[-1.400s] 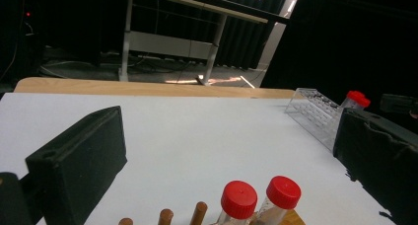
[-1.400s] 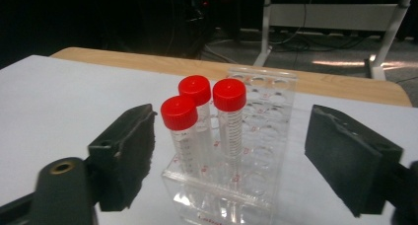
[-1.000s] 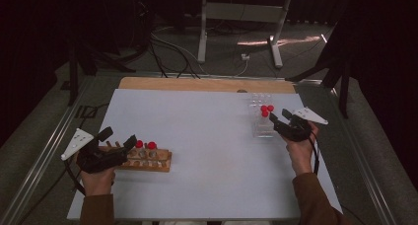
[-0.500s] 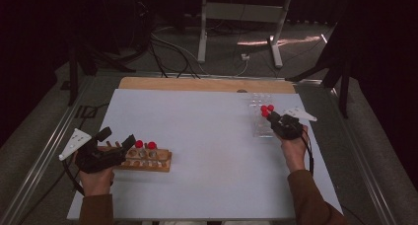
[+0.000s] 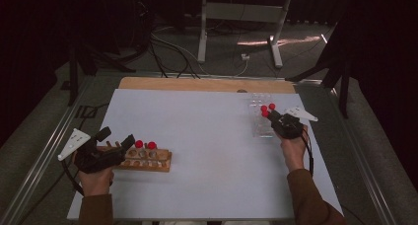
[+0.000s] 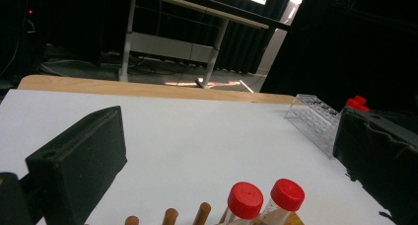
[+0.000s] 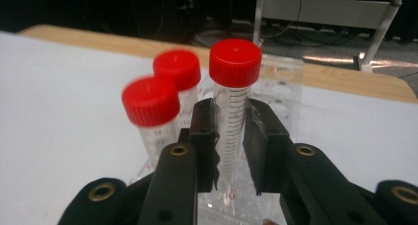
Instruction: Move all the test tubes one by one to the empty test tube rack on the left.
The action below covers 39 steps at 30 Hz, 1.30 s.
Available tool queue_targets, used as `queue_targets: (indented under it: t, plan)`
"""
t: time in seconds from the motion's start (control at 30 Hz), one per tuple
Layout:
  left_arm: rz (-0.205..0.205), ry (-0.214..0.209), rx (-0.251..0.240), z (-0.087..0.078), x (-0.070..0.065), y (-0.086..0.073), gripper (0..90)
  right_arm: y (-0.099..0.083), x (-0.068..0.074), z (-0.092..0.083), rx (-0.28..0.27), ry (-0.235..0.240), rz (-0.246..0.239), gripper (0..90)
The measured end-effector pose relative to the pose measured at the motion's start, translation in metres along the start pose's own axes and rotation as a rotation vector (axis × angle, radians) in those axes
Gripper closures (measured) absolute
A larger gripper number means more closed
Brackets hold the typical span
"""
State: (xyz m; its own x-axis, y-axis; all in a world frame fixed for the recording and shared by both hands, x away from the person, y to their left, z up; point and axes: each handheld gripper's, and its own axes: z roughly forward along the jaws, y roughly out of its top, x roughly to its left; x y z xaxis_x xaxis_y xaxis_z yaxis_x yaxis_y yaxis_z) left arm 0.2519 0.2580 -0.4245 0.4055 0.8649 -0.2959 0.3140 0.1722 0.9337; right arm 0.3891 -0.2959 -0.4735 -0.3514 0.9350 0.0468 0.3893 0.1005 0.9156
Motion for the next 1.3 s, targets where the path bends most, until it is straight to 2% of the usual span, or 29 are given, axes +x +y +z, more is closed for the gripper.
queue_targets:
  t: [0.4, 0.67, 0.77, 0.87, 1.3]
  plan:
    - [-0.003, 0.0, -0.001, 0.0, 0.0, 0.0, 0.6, 0.019, 0.0, -0.02, -0.075, 0.007, -0.023, 74.7]
    - [-0.003, 0.0, -0.002, 0.0, 0.0, 0.0, 0.6, 0.03, 0.002, -0.034, -0.104, 0.014, -0.048, 74.7]
    - [-0.005, -0.002, -0.002, 0.0, 0.001, 0.0, 0.6, 0.031, 0.002, -0.038, -0.111, 0.027, -0.041, 74.7]
    - [-0.026, -0.016, -0.012, -0.001, 0.002, 0.0, 0.6, 0.031, 0.002, -0.042, -0.114, 0.032, -0.046, 74.7]
    - [-0.018, -0.021, -0.002, 0.002, -0.001, 0.0, 0.6, 0.025, 0.007, -0.06, -0.116, 0.059, -0.069, 74.7]
